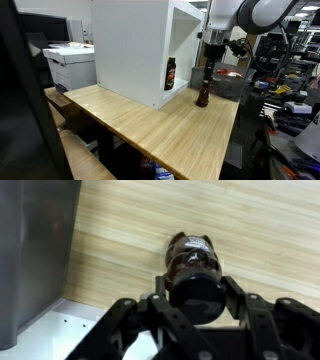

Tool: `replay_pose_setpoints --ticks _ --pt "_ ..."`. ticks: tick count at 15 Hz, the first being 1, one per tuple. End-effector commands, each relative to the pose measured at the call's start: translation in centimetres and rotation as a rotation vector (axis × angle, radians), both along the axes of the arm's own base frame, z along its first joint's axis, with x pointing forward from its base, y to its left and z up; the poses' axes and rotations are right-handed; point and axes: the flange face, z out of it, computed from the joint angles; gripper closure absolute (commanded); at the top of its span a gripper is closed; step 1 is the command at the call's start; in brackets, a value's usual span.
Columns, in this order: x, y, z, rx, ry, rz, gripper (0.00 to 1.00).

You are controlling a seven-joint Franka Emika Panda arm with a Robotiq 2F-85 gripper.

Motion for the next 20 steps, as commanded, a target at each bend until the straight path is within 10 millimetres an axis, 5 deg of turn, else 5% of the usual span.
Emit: replay_pose_setpoints --ticks 1,8,9,13,20 --pt "2.0 0.5 -0.8 -0.007 -0.021 0.029 0.67" --pt "4.4 1.6 -0.8 0.011 -0.032 0.045 0.67" --pt "4.4 1.6 -0.7 0.013 -0.036 0.043 0.17" --pt "3.8 1.2 0.4 0.025 -0.058 0.033 0.03" --pt "0.9 -0.8 3.8 0.050 -0.146 -0.011 0.00"
